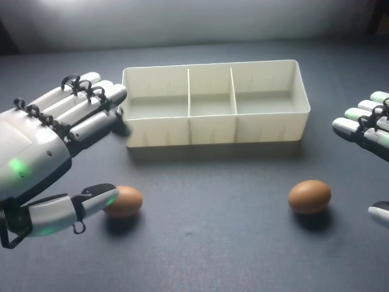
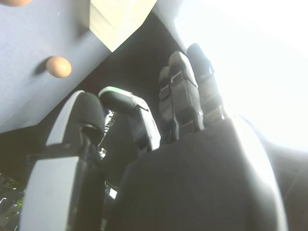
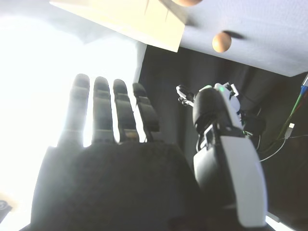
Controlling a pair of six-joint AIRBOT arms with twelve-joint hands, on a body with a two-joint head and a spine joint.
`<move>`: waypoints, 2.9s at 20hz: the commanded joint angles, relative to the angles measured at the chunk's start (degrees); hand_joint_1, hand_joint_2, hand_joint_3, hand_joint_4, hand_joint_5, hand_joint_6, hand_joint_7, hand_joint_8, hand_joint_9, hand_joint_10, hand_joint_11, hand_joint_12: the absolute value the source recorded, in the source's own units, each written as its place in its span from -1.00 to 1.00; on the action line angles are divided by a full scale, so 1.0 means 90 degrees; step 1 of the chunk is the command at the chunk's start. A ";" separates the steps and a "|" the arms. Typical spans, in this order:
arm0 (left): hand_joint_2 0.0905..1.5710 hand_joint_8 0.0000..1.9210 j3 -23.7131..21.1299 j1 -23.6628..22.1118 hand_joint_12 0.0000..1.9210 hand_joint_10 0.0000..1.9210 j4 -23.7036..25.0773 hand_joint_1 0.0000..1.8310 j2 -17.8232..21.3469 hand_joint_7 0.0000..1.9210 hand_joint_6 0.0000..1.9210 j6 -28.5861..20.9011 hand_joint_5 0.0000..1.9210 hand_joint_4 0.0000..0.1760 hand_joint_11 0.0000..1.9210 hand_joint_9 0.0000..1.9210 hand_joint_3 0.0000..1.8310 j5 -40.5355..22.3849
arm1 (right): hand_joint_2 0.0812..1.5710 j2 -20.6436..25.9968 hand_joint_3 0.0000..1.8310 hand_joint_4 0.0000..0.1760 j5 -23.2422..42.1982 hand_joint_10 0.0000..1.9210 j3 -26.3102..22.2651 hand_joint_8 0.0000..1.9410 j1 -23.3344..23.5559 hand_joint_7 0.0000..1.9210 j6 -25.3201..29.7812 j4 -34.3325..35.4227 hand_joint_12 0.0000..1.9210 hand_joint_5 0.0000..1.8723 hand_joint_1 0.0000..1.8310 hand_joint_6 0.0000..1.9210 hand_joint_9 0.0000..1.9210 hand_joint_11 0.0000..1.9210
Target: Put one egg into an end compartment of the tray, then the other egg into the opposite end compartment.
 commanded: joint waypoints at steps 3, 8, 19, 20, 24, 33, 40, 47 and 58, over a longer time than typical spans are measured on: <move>0.65 -1.00 0.0010 -0.0064 -1.00 -1.00 -0.0047 -0.65 -0.0035 -1.00 -1.00 -0.0042 -1.00 -0.88 -1.00 -1.00 -0.99 -0.0772 | 0.58 -0.0015 -0.94 -1.00 0.0753 -1.00 0.0005 -1.00 0.0072 -1.00 -0.0010 0.0032 -1.00 -1.00 -0.61 -1.00 -1.00 -1.00; 0.66 -1.00 0.0032 -0.0058 -1.00 -1.00 -0.0045 -0.69 -0.0062 -1.00 -1.00 -0.0183 -1.00 -0.65 -1.00 -1.00 -1.00 -0.0702 | 0.60 -0.0046 -0.95 -1.00 0.0800 -1.00 0.0005 -1.00 0.0073 -1.00 -0.0012 0.0058 -1.00 -1.00 -0.64 -1.00 -1.00 -1.00; 0.41 -0.99 0.0399 0.0060 -0.03 -0.76 -0.0018 -0.29 -0.0518 -0.86 -1.00 -0.0635 -0.99 -0.30 -1.00 -0.96 -0.99 0.0329 | 0.64 -0.0117 -0.97 -1.00 0.0841 -1.00 0.0019 -1.00 0.0070 -1.00 -0.0012 0.0142 -1.00 -1.00 -0.76 -1.00 -1.00 -1.00; 0.41 -0.99 0.0479 0.0037 0.17 -0.63 -0.0055 -0.29 -0.0607 -0.84 -0.99 -0.0635 -0.97 -0.29 -1.00 -0.99 -1.00 0.0488 | 0.65 -0.0117 -0.97 -1.00 0.0843 -1.00 0.0020 -1.00 0.0069 -1.00 -0.0012 0.0155 -1.00 -1.00 -0.77 -1.00 -1.00 -1.00; 0.38 -0.96 0.0712 0.0023 0.81 -0.11 -0.0265 -0.24 -0.0858 -0.70 -0.96 -0.0695 -0.87 -0.50 -1.00 -1.00 -1.00 0.0819 | 0.65 -0.0129 -0.97 -1.00 0.0861 -1.00 0.0023 -1.00 0.0057 -1.00 -0.0011 0.0190 -1.00 -1.00 -0.75 -1.00 -1.00 -1.00; 0.51 1.00 0.0982 -0.0078 1.00 1.00 -0.0240 0.21 -0.1059 0.38 0.33 -0.1115 -0.17 -1.00 0.74 0.61 -0.99 0.0777 | 0.67 -0.0140 -0.98 -1.00 0.0933 -1.00 0.0033 -1.00 0.0011 -1.00 0.0018 0.0269 -1.00 -1.00 -0.75 -1.00 -1.00 -1.00; 0.51 0.95 0.0760 -0.0579 1.00 1.00 -0.0055 0.21 -0.0544 0.13 0.30 -0.0881 -0.16 -1.00 0.48 0.37 -1.00 -0.0142 | 0.70 -0.0140 -0.98 -1.00 0.1129 -1.00 0.0050 -1.00 -0.0017 -1.00 0.0135 0.0277 -1.00 -1.00 -0.77 -1.00 -1.00 -1.00; 0.51 0.48 0.1618 -0.1996 1.00 0.72 -0.0545 0.33 -0.1042 -0.10 0.22 -0.0616 -0.22 -1.00 0.10 0.07 -1.00 0.0611 | 0.69 -0.0164 -0.99 -1.00 0.1178 -1.00 0.0077 -1.00 -0.0023 -1.00 0.0136 0.0315 -1.00 -1.00 -0.80 -1.00 -1.00 -1.00; 0.51 -0.26 0.3250 -0.3211 0.72 0.05 -0.0997 -0.05 -0.2410 -0.60 -0.19 -0.0418 -0.76 -1.00 -0.96 -0.73 -1.00 0.3124 | 0.73 -0.0267 -0.98 -1.00 0.1176 -1.00 0.0161 -1.00 -0.0047 -1.00 0.0233 0.0312 -1.00 -1.00 -0.76 -1.00 -1.00 -1.00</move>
